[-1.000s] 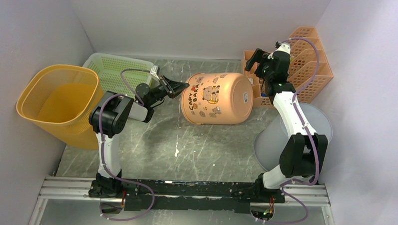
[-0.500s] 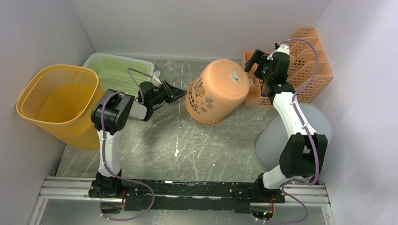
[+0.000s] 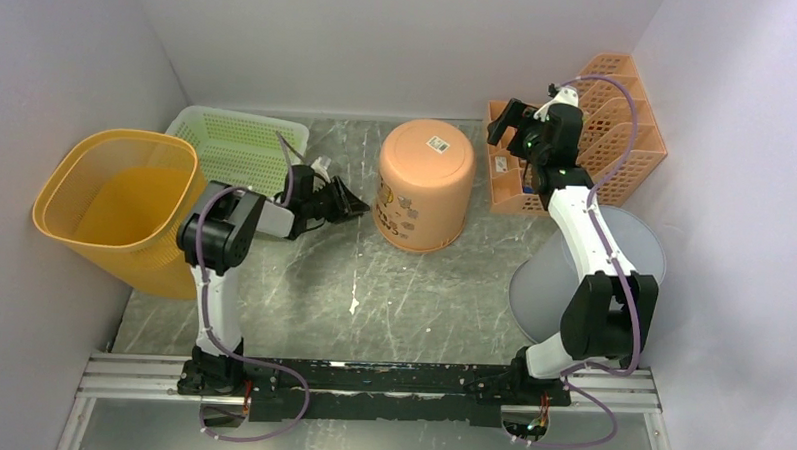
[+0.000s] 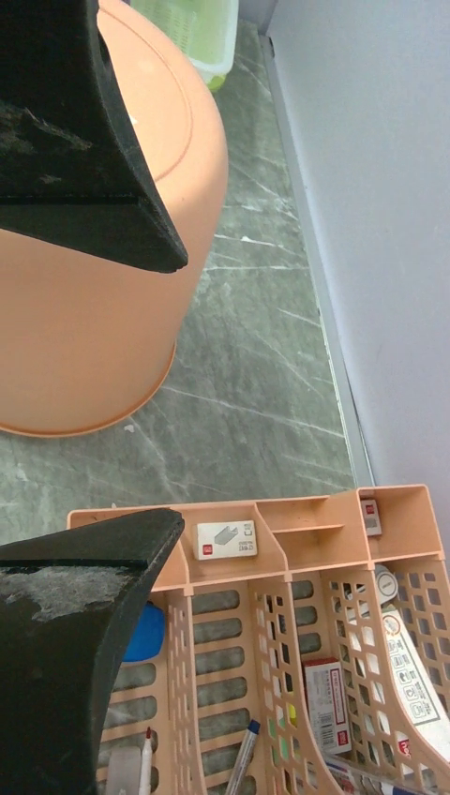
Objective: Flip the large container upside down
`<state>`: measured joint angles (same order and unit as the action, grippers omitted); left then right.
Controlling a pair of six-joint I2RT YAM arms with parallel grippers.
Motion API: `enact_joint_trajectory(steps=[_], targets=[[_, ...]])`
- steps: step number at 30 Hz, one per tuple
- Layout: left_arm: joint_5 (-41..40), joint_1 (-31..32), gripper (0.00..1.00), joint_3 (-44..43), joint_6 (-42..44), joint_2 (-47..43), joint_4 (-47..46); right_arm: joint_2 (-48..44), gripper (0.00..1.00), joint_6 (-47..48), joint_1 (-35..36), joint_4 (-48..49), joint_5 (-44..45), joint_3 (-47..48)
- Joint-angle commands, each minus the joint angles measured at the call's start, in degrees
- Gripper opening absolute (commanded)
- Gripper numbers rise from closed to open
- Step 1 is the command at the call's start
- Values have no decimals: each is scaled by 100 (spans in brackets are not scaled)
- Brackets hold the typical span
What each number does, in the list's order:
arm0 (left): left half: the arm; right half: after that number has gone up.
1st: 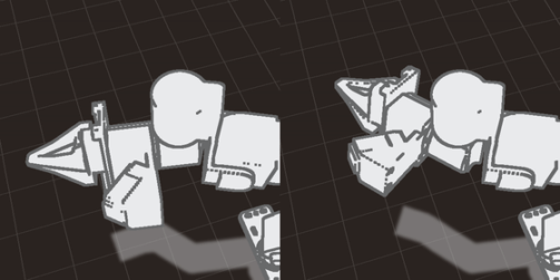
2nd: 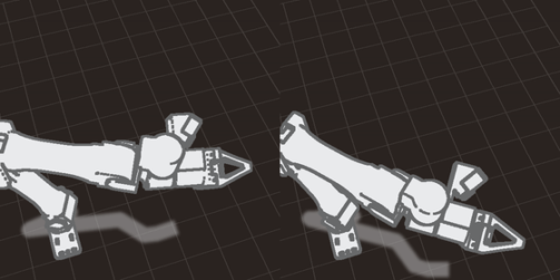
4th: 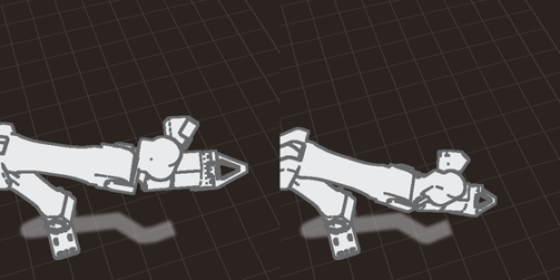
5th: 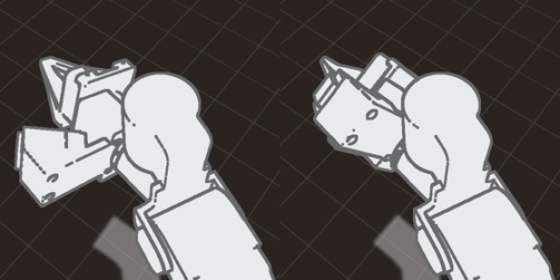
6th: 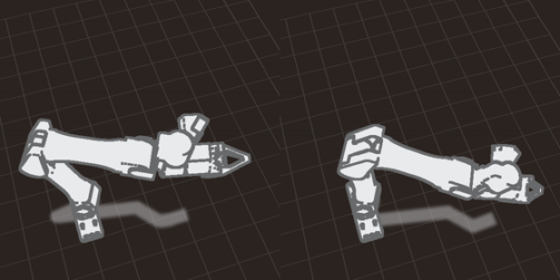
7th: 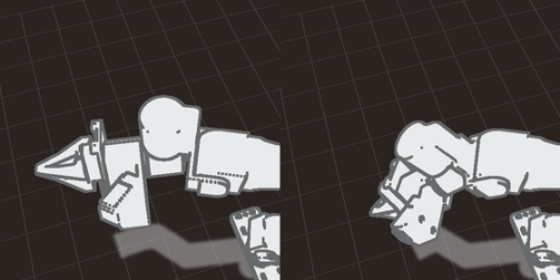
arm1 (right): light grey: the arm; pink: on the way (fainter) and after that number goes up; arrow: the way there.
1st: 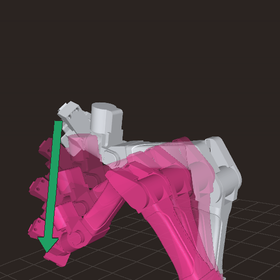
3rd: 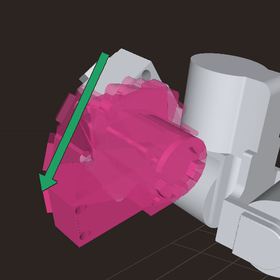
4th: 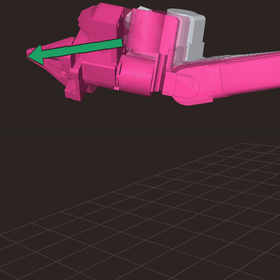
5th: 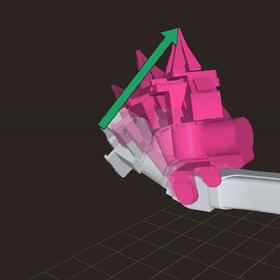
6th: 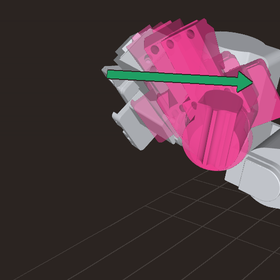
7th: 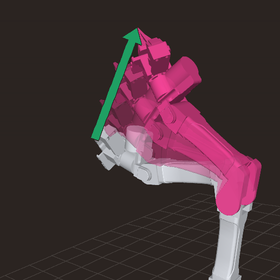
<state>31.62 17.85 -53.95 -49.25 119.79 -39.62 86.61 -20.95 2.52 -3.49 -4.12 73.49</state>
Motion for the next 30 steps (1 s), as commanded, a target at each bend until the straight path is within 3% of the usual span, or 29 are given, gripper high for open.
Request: enact_joint_trajectory(steps=[1,6,12,15,20,25,30], targets=[[-592,77,48,-187,1039,-795,1881,-360,100,65,-34,-131,-128,85],[-1112,481,46,-220,1915,-2007,3691,-430,100,91,-33,-212,-135,36],[-724,1197,43,483,2052,-3417,4247,-417,100,92,-33,-243,-70,-7],[-454,1519,46,863,1815,-3885,3899,-360,100,63,-33,-232,25,36],[-896,1672,53,1325,1621,-3964,2697,-273,100,-102,-33,-145,-61,136],[-1461,1731,62,1288,1543,-3254,1267,-273,100,-100,-35,-211,-77,319],[-1883,1738,66,680,1659,-2169,708,-285,100,-21,-37,-339,17,458]])
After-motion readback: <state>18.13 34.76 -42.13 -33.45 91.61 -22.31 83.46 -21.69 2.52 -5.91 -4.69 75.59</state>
